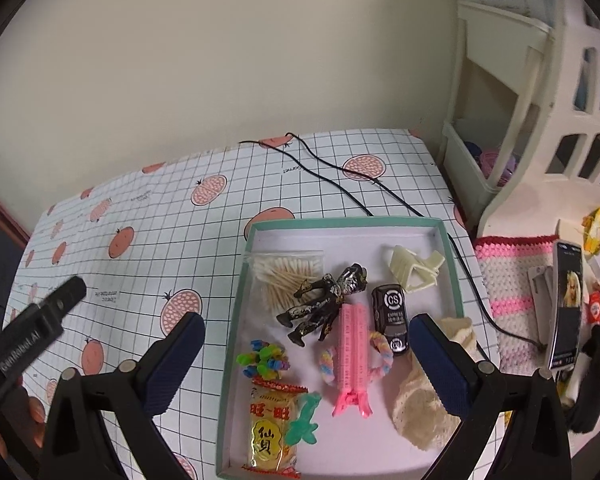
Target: Organize objects
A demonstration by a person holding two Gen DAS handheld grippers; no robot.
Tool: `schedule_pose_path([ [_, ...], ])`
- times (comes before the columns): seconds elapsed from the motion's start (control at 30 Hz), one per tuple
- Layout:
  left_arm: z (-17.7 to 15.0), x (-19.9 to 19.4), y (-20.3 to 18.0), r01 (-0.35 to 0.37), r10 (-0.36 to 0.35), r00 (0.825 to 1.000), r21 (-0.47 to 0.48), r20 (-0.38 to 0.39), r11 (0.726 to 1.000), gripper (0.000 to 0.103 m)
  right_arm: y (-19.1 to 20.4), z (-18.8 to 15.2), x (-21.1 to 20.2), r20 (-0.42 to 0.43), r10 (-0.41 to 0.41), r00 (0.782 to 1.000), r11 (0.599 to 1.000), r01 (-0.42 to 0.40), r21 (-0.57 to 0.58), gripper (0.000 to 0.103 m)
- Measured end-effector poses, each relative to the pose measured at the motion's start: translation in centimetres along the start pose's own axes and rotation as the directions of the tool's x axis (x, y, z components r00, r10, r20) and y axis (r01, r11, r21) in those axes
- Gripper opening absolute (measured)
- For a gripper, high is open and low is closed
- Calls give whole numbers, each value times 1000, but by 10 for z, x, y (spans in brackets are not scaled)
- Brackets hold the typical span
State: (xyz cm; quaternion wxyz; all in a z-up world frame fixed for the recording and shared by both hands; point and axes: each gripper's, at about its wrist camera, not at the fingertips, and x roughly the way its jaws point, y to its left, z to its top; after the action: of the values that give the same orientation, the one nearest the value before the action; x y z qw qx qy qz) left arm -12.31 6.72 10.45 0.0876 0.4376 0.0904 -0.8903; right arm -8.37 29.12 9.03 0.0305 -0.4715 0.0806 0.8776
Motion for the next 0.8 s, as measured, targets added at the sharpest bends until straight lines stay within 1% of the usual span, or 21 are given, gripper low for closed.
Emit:
schedule_pose_path([
  [0.13,-12,-7,8,-24,24,1000,19,2,1000,98,-1,-15,-9,24,-11,1000,1000,11,28,103],
  [0.27,-23,-13,19,-18,18,1000,13,-7,1000,98,1,-29,-12,34,-41,999,999,40,37,103],
  [0.37,-31,-17,22,-17,18,1000,39,-17,999,98,2,-38,-14,40,-58,998,997,56,46,103],
  [0.47,-40,-21,23,-15,17,1000,63,-23,998,98,4,-49,-18,39,-64,997,998,63,30,103],
  [0.6,-51,-28,26,2,1,999,87,-36,996,98,4,-63,-23,40,-69,997,997,68,25,103],
  [0.7,-60,-33,27,-12,16,999,106,-39,994,98,2,-71,-27,40,-82,996,996,81,27,103],
  [0.8,-69,-38,29,-5,12,999,114,-52,993,98,2,-80,-31,39,-92,995,996,91,20,103],
])
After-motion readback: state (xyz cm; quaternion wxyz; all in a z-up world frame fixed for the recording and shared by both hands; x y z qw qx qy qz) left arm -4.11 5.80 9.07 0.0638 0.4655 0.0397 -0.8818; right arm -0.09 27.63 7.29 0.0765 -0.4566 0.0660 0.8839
